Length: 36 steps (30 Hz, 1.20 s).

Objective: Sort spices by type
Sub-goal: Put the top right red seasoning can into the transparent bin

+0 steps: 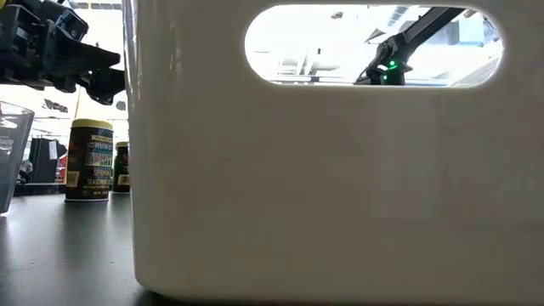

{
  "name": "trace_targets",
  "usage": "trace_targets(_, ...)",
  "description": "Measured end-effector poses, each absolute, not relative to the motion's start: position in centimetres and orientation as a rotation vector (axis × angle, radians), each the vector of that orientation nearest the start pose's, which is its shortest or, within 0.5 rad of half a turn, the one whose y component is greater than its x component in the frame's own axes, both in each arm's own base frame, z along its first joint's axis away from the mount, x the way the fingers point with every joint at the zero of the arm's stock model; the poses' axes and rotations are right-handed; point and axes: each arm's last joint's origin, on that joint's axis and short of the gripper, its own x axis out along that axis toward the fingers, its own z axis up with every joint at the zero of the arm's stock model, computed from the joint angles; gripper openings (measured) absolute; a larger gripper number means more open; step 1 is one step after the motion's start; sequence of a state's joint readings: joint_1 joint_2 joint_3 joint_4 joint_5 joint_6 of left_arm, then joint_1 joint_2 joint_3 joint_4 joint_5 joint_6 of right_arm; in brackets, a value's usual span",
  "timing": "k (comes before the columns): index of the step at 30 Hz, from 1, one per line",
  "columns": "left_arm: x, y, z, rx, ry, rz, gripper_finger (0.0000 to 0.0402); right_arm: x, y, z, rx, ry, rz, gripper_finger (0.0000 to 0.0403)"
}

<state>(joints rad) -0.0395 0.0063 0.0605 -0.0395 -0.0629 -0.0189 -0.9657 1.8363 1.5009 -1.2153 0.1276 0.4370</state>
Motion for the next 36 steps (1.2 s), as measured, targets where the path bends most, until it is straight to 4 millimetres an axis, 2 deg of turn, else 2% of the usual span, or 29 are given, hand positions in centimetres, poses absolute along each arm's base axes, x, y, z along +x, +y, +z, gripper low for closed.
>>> trace_targets(7, 9.4, -0.2, 18.0, -0.02, -0.015, 0.023, 0.0281, 19.0, -28.6, 21.9, 1.014, 1.427, -1.172, 0.0379)
trace_targets(12, 9.4, -0.2, 18.0, -0.02, -0.015, 0.023, 0.0281, 19.3, -28.8, 21.1, 1.043, 1.442, -1.127, 0.0379)
trace_targets(26, 9.4, -0.2, 18.0, -0.02, -0.015, 0.024, 0.0281, 19.1, -28.6, 21.1, 1.1, 1.453, -1.086, 0.0307)
trace_targets(36, 9.4, -0.2, 18.0, -0.02, -0.015, 0.023, 0.0281, 19.3, -28.5, 21.1, 1.097, 1.45, -1.085, 0.0283)
